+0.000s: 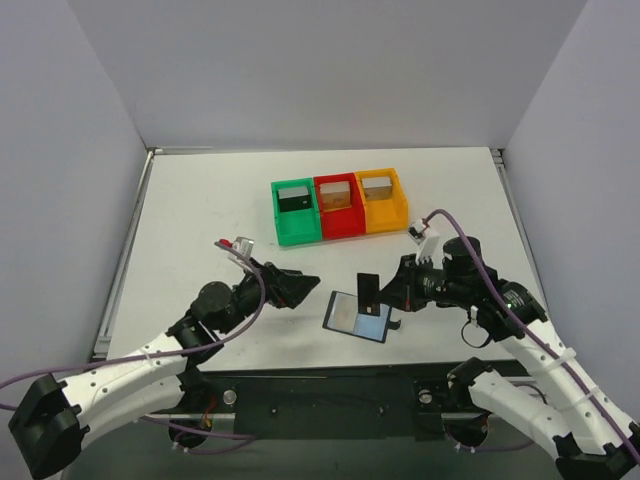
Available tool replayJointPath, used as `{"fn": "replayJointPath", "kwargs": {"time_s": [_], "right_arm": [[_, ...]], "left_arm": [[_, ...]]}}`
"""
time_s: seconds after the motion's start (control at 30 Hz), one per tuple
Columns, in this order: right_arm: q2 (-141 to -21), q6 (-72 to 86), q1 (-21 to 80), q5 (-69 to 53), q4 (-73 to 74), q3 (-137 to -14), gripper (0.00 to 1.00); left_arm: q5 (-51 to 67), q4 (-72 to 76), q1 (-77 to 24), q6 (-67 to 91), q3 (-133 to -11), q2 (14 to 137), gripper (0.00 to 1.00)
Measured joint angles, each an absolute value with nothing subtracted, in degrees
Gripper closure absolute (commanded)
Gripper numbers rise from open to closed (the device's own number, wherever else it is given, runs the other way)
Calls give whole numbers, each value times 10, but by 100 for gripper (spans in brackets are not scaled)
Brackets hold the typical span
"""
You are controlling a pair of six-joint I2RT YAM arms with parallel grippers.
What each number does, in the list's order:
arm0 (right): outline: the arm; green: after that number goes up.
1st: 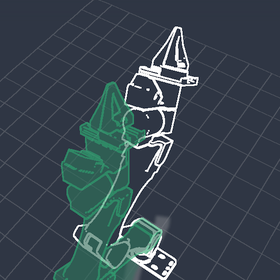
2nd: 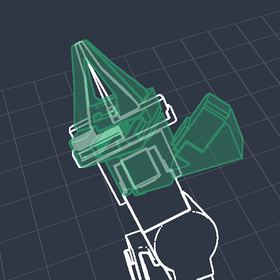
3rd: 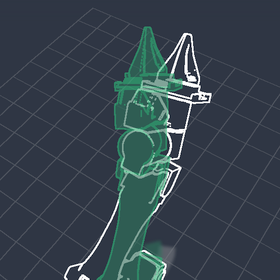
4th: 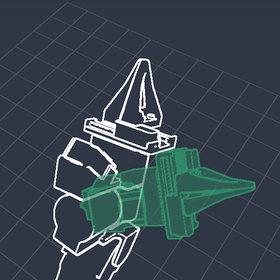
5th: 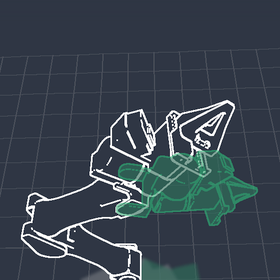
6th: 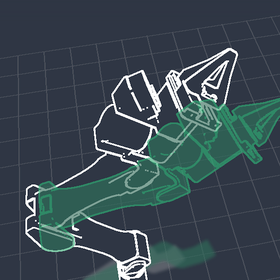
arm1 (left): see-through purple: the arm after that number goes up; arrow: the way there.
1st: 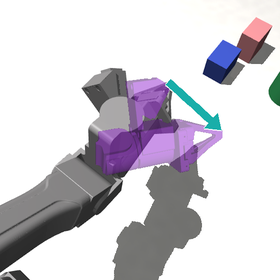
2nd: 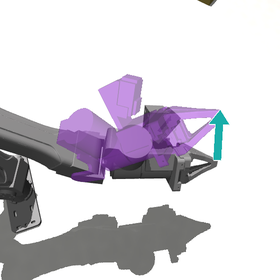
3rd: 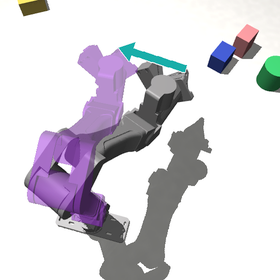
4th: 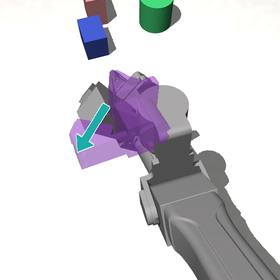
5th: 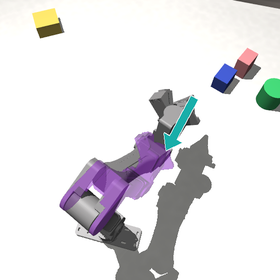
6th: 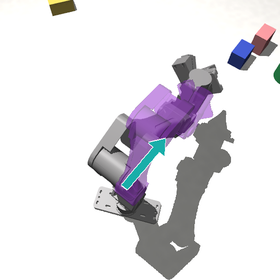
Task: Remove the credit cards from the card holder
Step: Place the credit card in the storage box.
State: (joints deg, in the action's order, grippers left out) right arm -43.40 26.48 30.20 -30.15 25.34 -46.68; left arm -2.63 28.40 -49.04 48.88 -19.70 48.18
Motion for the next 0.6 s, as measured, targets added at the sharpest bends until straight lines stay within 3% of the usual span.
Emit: {"fn": "replayJointPath", "kwargs": {"time_s": [0.27,0.43,0.6], "right_arm": [[-519,236,396,-422,301,-550,100],[-543,222,437,-445,326,-582,100],[-556,211,459,-449,336,-598,100]], "left_arm": [[189,372,-425,489,-188,420,3],[365,439,-407,535,-222,492,3],[467,459,-409,564,-244,555,6]]}}
